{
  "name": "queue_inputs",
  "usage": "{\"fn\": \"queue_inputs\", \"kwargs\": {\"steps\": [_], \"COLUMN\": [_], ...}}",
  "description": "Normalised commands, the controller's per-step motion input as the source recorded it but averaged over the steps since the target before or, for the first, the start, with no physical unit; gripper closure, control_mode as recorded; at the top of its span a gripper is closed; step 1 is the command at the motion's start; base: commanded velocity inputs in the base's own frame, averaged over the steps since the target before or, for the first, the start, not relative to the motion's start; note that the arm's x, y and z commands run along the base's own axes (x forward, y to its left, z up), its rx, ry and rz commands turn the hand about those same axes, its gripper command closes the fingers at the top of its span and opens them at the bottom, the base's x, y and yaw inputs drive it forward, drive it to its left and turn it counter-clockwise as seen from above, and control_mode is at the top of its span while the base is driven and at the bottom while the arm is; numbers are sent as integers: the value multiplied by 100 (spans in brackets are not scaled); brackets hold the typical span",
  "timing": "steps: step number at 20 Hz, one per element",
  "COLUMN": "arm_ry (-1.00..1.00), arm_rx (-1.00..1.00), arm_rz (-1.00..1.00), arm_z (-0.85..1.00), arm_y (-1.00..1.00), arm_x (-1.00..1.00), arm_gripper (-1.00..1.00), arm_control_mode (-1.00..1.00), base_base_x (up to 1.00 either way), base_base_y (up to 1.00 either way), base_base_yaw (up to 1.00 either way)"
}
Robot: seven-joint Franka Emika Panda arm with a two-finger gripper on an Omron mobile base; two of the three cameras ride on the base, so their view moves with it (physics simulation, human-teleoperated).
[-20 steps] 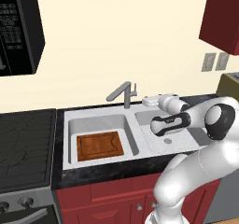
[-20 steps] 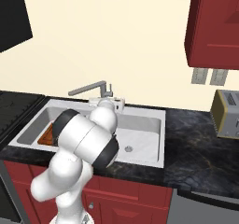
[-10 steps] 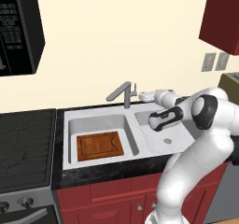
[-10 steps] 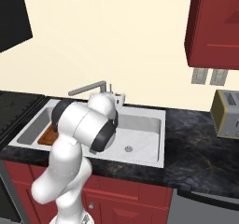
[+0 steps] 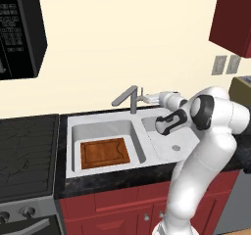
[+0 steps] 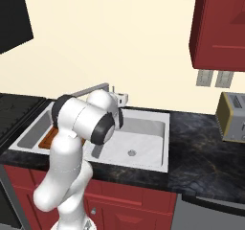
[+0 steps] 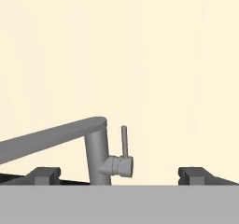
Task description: Turn on the sink faucet with hot water and rinse the cutting board for ten seconds, then turn off the faucet. Push the cutting board to reach the water if necessary.
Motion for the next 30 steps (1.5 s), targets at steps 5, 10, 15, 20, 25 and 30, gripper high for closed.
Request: {"fn": "queue_inputs", "kwargs": {"steps": [5, 10, 15, 20, 25, 30], "arm_ry": [0, 0, 0, 0, 0, 0], "arm_rx": [0, 0, 0, 0, 0, 0], "arm_rz": [2, 1, 0, 0, 0, 0], "arm_z": [-5, -8, -17, -17, -7, 0], "arm_y": [0, 0, 0, 0, 0, 0], "arm_x": [8, 0, 2, 0, 0, 0], "arm_gripper": [-100, -100, -100, -100, -100, -100], "arm_control_mode": [-100, -100, -100, -100, -100, -100], "base_base_x": [0, 0, 0, 0, 0, 0], "base_base_y": [0, 0, 0, 0, 0, 0], "base_base_yaw": [0, 0, 0, 0, 0, 0]}}
